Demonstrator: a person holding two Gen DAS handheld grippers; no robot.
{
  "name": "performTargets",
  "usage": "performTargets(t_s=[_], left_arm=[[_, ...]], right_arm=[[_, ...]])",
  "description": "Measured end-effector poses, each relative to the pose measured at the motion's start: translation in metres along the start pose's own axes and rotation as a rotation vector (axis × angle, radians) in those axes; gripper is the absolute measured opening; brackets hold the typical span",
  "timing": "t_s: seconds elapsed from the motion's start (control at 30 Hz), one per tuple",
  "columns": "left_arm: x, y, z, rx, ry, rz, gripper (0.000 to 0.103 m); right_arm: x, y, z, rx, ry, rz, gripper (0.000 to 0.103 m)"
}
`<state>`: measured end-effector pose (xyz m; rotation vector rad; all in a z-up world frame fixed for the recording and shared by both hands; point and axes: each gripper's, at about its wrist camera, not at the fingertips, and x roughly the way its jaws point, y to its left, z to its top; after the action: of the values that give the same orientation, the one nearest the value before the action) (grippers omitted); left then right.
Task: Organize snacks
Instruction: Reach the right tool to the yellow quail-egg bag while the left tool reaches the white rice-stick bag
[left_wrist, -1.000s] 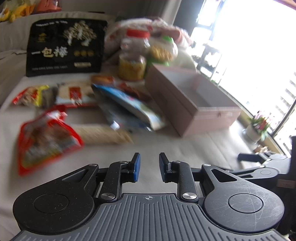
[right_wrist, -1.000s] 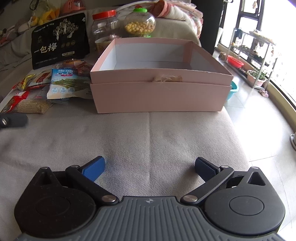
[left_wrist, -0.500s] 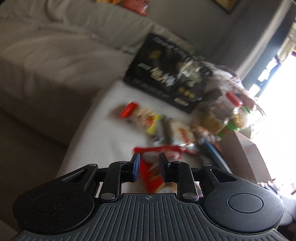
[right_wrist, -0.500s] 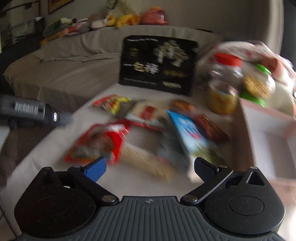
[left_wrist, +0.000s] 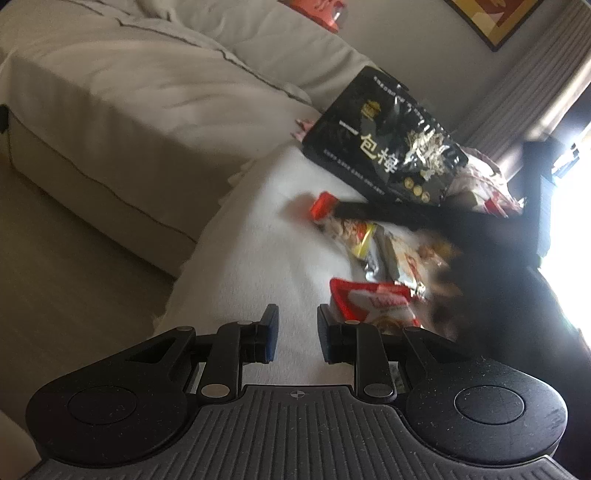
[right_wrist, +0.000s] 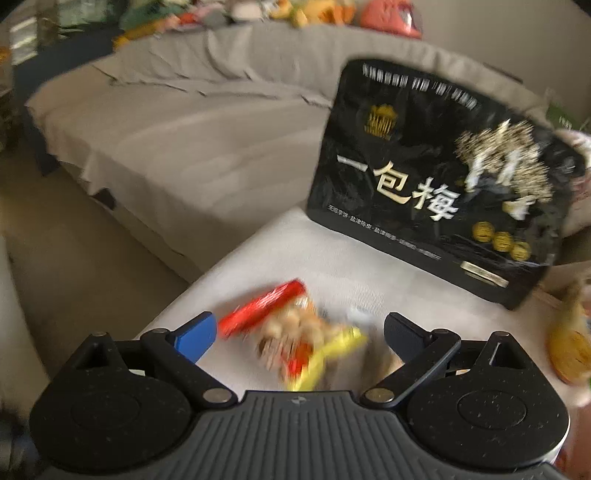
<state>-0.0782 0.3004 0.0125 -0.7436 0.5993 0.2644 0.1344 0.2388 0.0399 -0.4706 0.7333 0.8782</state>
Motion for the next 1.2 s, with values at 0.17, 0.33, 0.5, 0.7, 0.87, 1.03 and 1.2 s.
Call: performTargets(t_s=[0.17, 0.33, 0.5, 0.7, 0.87, 1.03, 1.2], left_arm=[[0.005, 0.007, -0.003, -0.030, 0.015, -0.029, 0.026], [0.008, 0.007, -0.003, -0.041, 0.013, -0.039, 0.026], [0.010, -0.006, -0.006, -0.014, 0.020, -0.054, 0.026], [0.010, -0.041, -0.013, 0.093, 0.046, -0.099, 0.026], [0.014, -0.084, -0.013, 0.223, 0.045, -0.154, 0.026], [0.055, -0.127, -0.003, 0.345, 0.072, -0.177, 0.026], [0.097, -0.137, 0.002, 0.385, 0.145, -0.144, 0.026]], right_arm=[[0.023, -0.002, 0.005, 0.020, 0.090, 0.015, 0.086], [-0.010, -0.013, -0.007, 0.004, 0.088, 0.042, 0.041], [-0.065, -0.039, -0.035, 0.054, 0.029, 0.046, 0.026], [-0.135, -0.073, -0.093, 0.148, -0.022, 0.040, 0.025], [-0.185, -0.095, -0.159, 0.247, -0.038, 0.049, 0.025], [-0.209, -0.104, -0.219, 0.303, -0.039, 0.034, 0.033], [-0.229, -0.113, -0.264, 0.318, -0.088, -0.114, 0.060]])
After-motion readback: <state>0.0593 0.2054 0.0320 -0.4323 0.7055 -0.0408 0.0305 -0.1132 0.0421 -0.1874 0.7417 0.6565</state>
